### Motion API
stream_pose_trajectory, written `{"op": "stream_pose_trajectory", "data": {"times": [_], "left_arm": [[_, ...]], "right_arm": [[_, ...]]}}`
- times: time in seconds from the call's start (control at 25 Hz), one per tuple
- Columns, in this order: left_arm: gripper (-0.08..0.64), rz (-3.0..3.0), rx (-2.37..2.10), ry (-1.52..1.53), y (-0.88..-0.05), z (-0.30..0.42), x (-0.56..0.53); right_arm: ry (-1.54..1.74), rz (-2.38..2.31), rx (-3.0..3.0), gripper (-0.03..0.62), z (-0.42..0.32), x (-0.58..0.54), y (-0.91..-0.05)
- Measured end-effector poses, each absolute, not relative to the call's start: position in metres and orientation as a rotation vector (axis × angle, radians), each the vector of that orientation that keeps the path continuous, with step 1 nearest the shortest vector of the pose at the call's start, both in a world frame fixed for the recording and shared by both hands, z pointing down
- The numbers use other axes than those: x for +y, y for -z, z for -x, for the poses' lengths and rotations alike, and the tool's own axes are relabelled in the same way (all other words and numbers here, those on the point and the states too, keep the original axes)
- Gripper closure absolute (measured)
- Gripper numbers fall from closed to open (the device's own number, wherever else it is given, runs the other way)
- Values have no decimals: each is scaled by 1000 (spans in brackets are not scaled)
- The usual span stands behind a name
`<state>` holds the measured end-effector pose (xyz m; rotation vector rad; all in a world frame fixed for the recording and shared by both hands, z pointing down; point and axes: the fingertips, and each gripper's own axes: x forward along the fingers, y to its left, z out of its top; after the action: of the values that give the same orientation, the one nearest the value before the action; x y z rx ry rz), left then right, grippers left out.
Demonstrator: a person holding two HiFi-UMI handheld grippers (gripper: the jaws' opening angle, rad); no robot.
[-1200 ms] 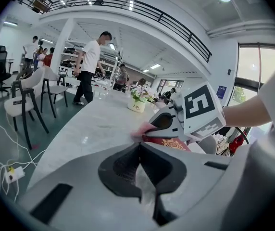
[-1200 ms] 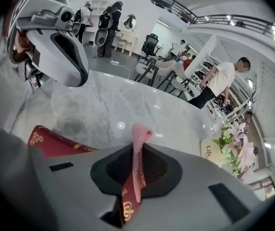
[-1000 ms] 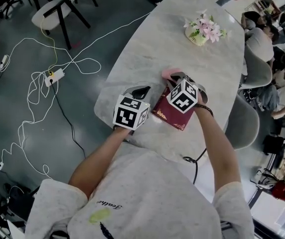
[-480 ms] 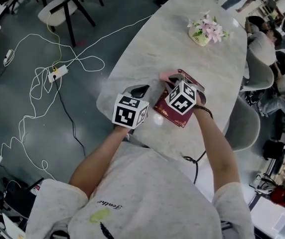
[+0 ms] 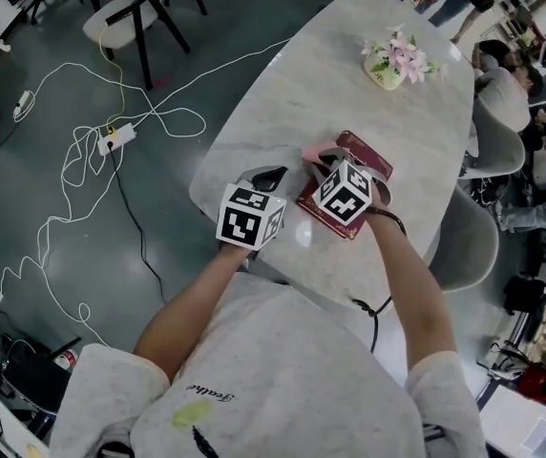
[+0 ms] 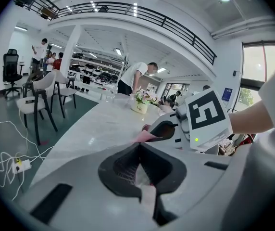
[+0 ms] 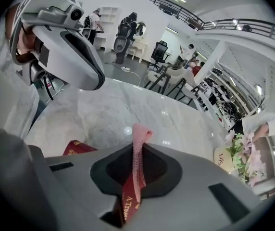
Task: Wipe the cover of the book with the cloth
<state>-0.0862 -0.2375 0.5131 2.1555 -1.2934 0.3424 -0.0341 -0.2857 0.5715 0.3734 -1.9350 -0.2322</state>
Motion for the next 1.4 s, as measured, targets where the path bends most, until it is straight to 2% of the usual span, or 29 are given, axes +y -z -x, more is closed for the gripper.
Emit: {"op": "stream_pose_trajectory", "data": {"times": [1.4], "left_arm": [[552,-2096,-1456,-284,-490,94,-170]], "right_arm": [[219,-256,-2073,572,65,-186,-554]]}}
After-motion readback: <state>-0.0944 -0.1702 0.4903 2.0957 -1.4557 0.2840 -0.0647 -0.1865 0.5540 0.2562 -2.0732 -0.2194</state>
